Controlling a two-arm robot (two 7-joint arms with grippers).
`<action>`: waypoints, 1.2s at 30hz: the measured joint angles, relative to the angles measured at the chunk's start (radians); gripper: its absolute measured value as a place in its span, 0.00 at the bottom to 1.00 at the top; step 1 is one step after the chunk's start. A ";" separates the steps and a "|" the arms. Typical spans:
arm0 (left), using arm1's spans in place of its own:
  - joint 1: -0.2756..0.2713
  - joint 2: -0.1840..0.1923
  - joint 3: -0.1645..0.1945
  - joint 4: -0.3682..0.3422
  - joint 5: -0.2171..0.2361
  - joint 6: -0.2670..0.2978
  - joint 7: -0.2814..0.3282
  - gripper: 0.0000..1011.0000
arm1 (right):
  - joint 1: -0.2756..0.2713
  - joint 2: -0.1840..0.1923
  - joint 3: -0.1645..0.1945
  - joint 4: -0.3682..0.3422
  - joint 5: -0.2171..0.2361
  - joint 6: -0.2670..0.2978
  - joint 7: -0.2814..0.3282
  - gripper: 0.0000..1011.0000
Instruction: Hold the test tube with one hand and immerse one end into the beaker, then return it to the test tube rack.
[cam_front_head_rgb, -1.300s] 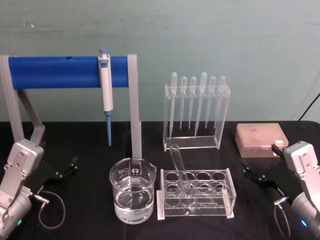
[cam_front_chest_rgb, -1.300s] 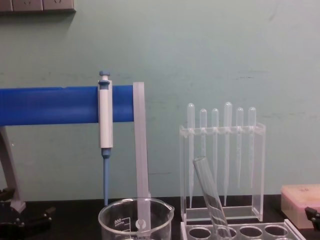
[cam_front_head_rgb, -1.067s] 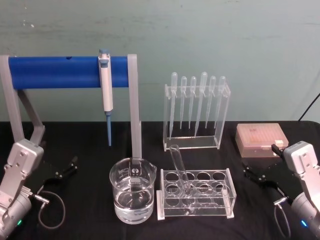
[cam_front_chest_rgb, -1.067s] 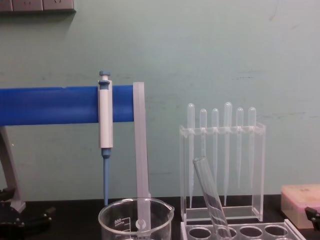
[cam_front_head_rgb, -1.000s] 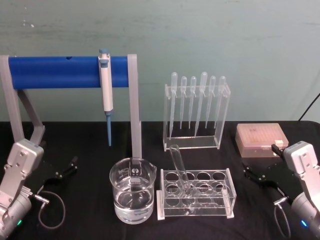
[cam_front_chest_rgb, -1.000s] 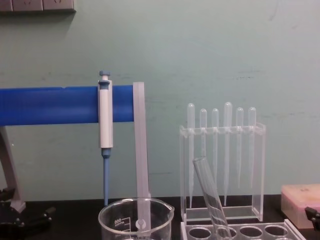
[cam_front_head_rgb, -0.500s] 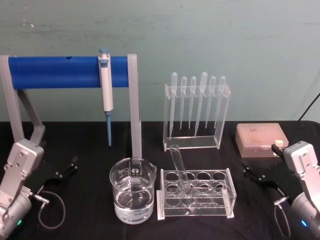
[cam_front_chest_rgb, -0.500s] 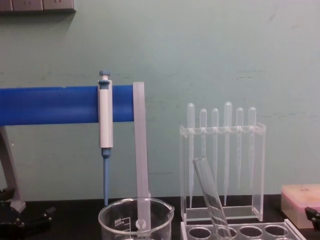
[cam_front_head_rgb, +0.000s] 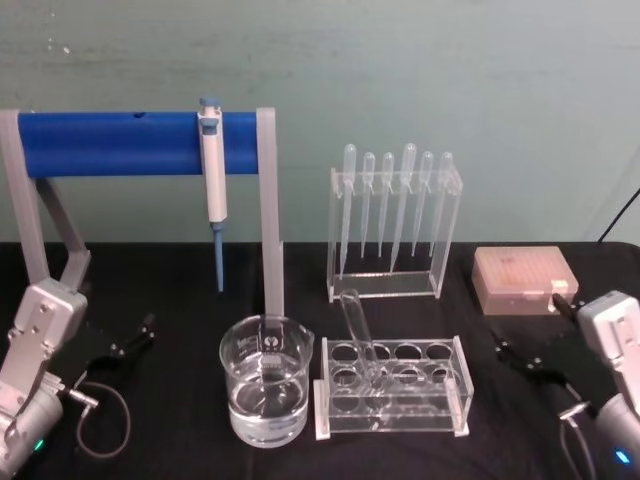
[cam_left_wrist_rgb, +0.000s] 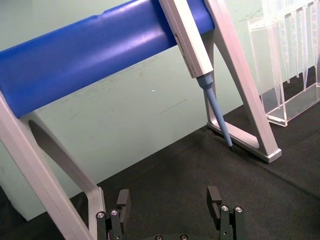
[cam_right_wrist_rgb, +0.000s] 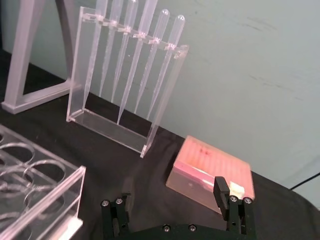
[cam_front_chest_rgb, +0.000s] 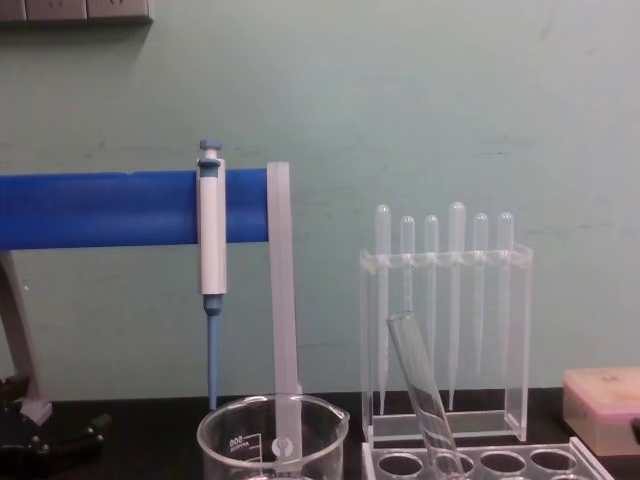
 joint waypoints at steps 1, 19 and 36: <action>0.000 0.000 0.000 0.000 0.000 0.000 0.000 0.99 | -0.011 0.008 0.005 -0.013 -0.003 0.000 -0.001 0.99; 0.000 0.000 0.000 0.000 0.000 0.000 0.000 0.99 | -0.182 0.178 0.078 -0.376 0.163 0.078 0.263 0.99; 0.000 0.000 0.000 0.000 0.000 0.000 0.000 0.99 | 0.104 -0.040 -0.081 -0.279 0.115 0.302 0.408 0.99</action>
